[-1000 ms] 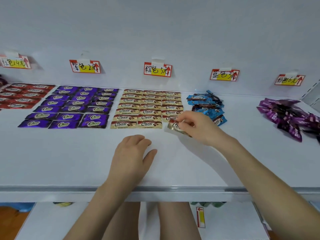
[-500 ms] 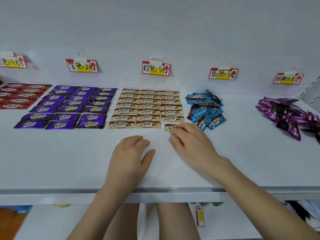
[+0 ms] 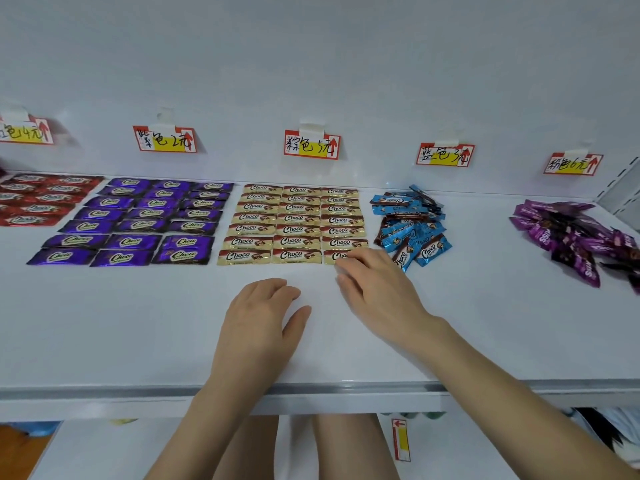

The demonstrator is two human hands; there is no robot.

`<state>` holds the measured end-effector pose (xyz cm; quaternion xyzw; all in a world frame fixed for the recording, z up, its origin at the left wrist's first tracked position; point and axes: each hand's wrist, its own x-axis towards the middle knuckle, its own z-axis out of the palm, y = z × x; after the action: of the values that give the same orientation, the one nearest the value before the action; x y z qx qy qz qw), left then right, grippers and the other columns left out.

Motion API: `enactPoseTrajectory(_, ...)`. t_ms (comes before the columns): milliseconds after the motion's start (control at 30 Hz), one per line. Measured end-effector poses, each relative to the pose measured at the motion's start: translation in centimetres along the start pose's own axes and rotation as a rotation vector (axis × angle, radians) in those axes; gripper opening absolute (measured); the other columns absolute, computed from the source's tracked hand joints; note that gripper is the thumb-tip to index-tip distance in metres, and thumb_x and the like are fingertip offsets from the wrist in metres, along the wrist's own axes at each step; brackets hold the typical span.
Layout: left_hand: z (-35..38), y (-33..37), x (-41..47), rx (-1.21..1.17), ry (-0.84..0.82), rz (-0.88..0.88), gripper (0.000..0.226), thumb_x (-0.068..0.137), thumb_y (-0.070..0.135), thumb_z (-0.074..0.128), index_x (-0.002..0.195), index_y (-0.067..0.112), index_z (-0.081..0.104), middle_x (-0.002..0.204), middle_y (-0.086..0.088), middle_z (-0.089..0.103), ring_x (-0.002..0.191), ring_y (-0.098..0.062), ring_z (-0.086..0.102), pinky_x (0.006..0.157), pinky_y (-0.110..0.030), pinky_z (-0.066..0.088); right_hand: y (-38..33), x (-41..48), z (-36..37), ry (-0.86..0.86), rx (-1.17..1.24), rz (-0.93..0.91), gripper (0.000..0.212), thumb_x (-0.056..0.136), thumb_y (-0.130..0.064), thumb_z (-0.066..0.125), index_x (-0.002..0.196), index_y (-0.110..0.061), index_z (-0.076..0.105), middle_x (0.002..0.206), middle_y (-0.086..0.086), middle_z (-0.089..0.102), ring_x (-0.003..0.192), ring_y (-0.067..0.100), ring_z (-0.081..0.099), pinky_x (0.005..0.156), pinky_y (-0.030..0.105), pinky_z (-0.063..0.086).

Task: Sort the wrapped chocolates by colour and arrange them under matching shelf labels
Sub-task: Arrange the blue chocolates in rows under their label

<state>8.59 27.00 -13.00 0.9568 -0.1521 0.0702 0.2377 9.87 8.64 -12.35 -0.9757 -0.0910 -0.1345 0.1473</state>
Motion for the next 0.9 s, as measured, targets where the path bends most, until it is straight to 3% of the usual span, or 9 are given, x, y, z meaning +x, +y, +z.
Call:
enactPoseTrajectory(467, -0.1, 0.1, -0.1, -0.034, 0.073, 0.05, 0.033, 0.092, 0.033, 0.053, 0.117, 0.016, 0.064, 0.127, -0.002, 0.059, 0.119, -0.018, 0.049, 0.102, -0.029, 0.035, -0.4, -0.3, -0.3, 0.095, 0.055, 0.0, 0.028, 0.094, -0.02, 0.046, 0.115, -0.012, 0.062, 0.118, 0.004, 0.058, 0.108, 0.021, 0.047, 0.088, 0.03, 0.041)
enactPoseTrajectory(633, -0.3, 0.3, -0.3, -0.028, 0.079, 0.089, 0.024, 0.089, 0.022, 0.061, 0.106, 0.007, 0.069, 0.115, -0.01, 0.065, 0.108, -0.028, 0.057, 0.093, -0.036, 0.042, 0.8, -2.7, -2.3, 0.151, 0.137, 0.114, 0.025, 0.093, -0.021, 0.045, 0.104, -0.011, 0.065, 0.114, -0.001, 0.056, 0.104, 0.009, 0.042, 0.083, 0.018, 0.034)
enactPoseTrajectory(767, -0.5, 0.5, -0.1, -0.015, 0.057, 0.112, 0.021, 0.087, 0.016, 0.064, 0.101, 0.002, 0.069, 0.107, -0.016, 0.066, 0.1, -0.035, 0.058, 0.087, -0.038, 0.043, 4.5, -6.0, -4.9, 0.145, 0.133, 0.229, 0.021, 0.092, -0.012, 0.049, 0.104, -0.004, 0.065, 0.113, 0.008, 0.058, 0.108, 0.022, 0.048, 0.086, 0.019, 0.032)
enactPoseTrajectory(900, -0.1, 3.4, 1.2, -0.072, 0.059, 0.198, 0.028, 0.091, 0.023, 0.058, 0.114, 0.008, 0.064, 0.118, -0.01, 0.061, 0.108, -0.027, 0.054, 0.089, -0.032, 0.04, 9.0, -7.8, -7.4, 0.108, 0.139, 0.356, 0.024, 0.094, -0.013, 0.048, 0.11, -0.004, 0.063, 0.117, 0.01, 0.059, 0.112, 0.024, 0.05, 0.091, 0.022, 0.032)
